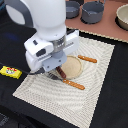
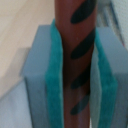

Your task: Interact with the objects in diverse but meaningful ways.

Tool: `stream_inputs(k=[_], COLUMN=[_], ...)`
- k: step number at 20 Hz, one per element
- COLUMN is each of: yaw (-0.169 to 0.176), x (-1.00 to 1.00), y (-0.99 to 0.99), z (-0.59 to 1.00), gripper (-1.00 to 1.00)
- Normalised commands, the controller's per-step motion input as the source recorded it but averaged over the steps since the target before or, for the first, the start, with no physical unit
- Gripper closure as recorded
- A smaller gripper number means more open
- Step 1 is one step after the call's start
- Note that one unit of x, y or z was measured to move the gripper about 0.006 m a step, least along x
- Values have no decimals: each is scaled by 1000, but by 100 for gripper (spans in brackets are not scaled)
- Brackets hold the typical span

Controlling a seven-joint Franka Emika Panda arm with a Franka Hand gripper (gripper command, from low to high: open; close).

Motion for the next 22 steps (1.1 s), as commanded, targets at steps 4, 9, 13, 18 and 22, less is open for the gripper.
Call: stream_inputs(k=[4, 9, 13, 18, 22], yaw=[0, 0, 0, 0, 0], x=[179, 254, 310, 317, 285], y=[-722, -582, -529, -407, -215], z=[9, 41, 55, 48, 326], gripper=[100, 100, 100, -100, -100])
